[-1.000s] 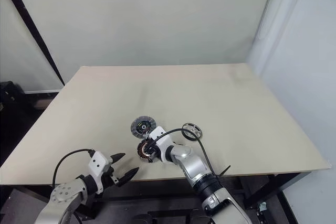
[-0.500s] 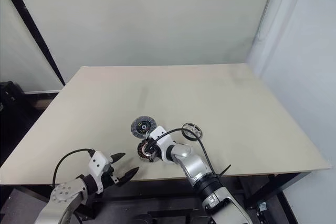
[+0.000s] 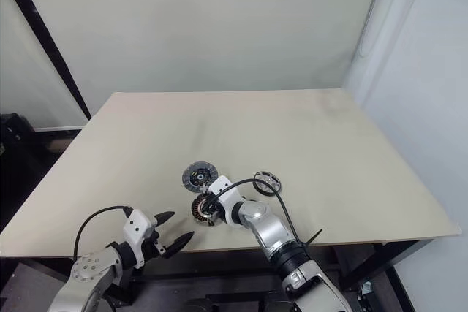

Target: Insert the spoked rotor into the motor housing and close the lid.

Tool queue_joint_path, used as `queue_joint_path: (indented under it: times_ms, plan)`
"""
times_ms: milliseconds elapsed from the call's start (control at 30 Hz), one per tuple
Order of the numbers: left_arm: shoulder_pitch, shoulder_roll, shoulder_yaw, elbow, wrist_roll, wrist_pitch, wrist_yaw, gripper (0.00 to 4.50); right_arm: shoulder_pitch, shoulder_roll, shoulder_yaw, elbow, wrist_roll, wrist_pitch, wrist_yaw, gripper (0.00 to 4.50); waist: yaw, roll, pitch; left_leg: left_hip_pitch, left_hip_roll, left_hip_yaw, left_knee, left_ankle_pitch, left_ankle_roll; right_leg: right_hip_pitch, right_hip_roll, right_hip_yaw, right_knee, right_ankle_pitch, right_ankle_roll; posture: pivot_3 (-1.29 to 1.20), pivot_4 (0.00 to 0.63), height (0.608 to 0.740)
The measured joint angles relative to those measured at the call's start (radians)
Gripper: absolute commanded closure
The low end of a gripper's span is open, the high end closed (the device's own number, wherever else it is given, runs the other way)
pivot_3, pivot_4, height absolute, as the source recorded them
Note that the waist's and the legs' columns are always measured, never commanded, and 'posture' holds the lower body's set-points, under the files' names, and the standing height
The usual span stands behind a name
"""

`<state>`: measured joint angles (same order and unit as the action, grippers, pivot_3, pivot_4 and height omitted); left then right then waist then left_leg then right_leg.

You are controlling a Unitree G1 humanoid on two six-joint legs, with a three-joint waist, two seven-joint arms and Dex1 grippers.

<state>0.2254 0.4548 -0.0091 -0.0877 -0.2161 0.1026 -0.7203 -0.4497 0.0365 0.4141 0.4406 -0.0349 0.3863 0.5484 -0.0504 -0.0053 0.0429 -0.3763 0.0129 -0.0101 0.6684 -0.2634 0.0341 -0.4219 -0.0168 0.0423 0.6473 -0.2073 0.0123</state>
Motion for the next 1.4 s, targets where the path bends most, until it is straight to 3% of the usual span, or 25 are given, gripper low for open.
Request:
queue_joint_path:
  times_ms: [67,300,400,500,700,1400]
  plan:
    - [-0.001,0.000,0.000,0.000,0.000,0.000,0.000,0.00,0.000,0.000,0.000,0.000,-0.001,0.000,0.000,3.81,0.000,0.000,0.000,0.000,0.000,0.000,0.000,0.000,0.000,0.000,0.000,0.000,0.000,0.000,0.000,0.00,0.000,0.740]
    - [-0.001,0.000,0.000,0.000,0.001,0.000,0.000,0.00,0.003,0.005,-0.001,-0.014,0.004,0.014,0.016,1.51,0.000,0.000,0.000,0.000,0.000,0.000,0.000,0.000,0.000,0.000,0.000,0.000,0.000,0.000,0.000,0.00,0.000,0.740]
    - [-0.001,-0.001,0.000,0.000,0.001,0.000,0.001,0.00,0.012,0.003,-0.015,-0.048,0.008,0.043,0.019,1.51,0.000,0.000,0.000,0.000,0.000,0.000,0.000,0.000,0.000,0.000,0.000,0.000,0.000,0.000,0.000,0.00,0.000,0.740]
    - [-0.001,-0.001,0.000,0.000,0.001,0.000,0.001,0.00,0.027,0.003,-0.022,-0.081,0.023,0.064,0.021,2.24,0.000,0.000,0.000,-0.001,0.000,0.000,0.000,0.000,0.000,-0.001,0.000,0.000,0.000,0.000,0.000,0.00,0.000,0.740]
    - [-0.004,-0.002,-0.002,0.000,0.001,0.000,0.000,0.00,0.030,-0.002,-0.027,-0.118,0.029,0.080,0.020,4.38,0.000,0.000,0.000,-0.001,0.000,0.000,-0.001,0.000,0.000,-0.001,0.000,0.000,0.000,0.000,0.000,0.00,0.000,0.740]
    - [-0.006,-0.002,-0.002,0.000,0.002,-0.001,0.001,0.00,0.024,-0.015,0.024,-0.073,-0.038,0.029,0.001,4.45,0.000,0.000,0.000,-0.001,0.000,0.000,-0.001,0.000,0.000,-0.001,0.000,0.000,0.000,0.000,0.000,0.00,0.000,0.740]
